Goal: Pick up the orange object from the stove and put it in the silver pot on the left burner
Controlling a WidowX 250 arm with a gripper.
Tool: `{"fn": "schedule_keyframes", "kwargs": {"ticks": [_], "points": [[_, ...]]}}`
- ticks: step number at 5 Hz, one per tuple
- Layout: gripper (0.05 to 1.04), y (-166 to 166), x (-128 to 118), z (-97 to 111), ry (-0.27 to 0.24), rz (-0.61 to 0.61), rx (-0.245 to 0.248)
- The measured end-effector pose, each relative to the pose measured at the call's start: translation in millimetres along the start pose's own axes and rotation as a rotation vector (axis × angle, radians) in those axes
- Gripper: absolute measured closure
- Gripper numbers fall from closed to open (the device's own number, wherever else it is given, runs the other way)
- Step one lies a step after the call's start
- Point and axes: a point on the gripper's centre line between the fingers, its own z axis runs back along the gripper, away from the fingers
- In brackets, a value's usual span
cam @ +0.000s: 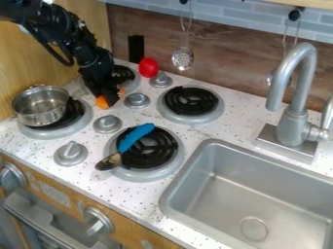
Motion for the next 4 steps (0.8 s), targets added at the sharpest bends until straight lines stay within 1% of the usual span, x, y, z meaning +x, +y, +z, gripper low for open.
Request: {"fn": "schedule_keyframes", "kwargs": {"ticks": [1,2,3,4], "points": [[0.542,-5,-1,-1,-0.008,0.001,-0.003],[0.546,-20,-1,3,-0.022,-0.037,-0.015],[0.546,-28,9,28,-0.085,-0.067,0.011],[0.546,-32,10,56,-0.131,-0.068,0.054]]}}
